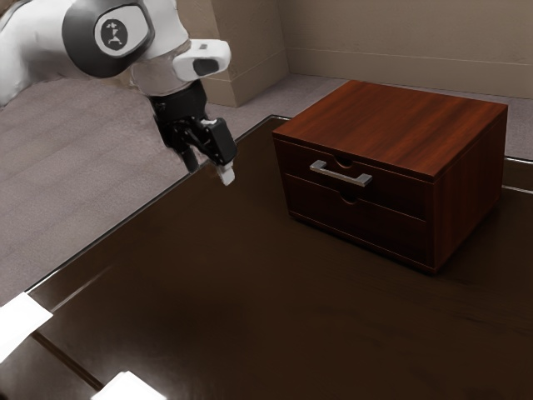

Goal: Pull the drawer handle with one arm to open the drawer

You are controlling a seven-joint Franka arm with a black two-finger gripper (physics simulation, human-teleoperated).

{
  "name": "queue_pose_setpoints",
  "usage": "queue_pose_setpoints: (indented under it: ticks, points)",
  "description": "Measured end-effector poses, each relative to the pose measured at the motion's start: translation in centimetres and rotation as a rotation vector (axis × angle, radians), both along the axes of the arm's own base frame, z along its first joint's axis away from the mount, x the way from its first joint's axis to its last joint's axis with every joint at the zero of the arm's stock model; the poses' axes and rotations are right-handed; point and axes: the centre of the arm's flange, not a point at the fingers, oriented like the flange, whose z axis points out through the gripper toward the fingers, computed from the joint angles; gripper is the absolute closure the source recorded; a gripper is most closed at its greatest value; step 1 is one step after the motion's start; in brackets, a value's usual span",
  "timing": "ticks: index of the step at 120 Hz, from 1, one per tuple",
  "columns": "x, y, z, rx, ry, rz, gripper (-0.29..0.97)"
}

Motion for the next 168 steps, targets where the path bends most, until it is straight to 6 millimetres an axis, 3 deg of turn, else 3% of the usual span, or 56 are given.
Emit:
queue_pose_setpoints:
  ticks: [5, 11, 26, 36, 51, 68, 85, 107, 124, 154, 168]
  points:
    - [1.1, -3.5, -1.9, -0.007, 0.019, -0.051, 0.03]
    - [1.7, -5.0, -2.9, -0.011, 0.024, -0.063, 0.03]
    - [1.6, -5.3, -4.4, -0.043, 0.055, -0.03, 0.03]
    - [0.8, -5.7, -3.2, -0.073, 0.061, 0.048, 0.03]
    - [-0.6, -6.2, -1.8, -0.11, 0.114, 0.353, 0.03]
    - [-0.8, -7.6, -2.0, -0.126, 0.193, 0.7, 0.03]
    - [-0.6, -5.5, -2.3, -0.076, 0.184, 1.028, 0.03]
    - [0.6, -3.0, -2.9, -0.092, 0.106, 1.33, 0.03]
    - [1.4, -5.1, -2.5, -0.124, 0.045, 1.439, 0.03]
    - [3.0, -8.1, -3.5, -0.217, -0.069, 1.564, 0.04]
    - [4.7, -10.4, -5.3, -0.253, -0.082, 1.582, 0.05]
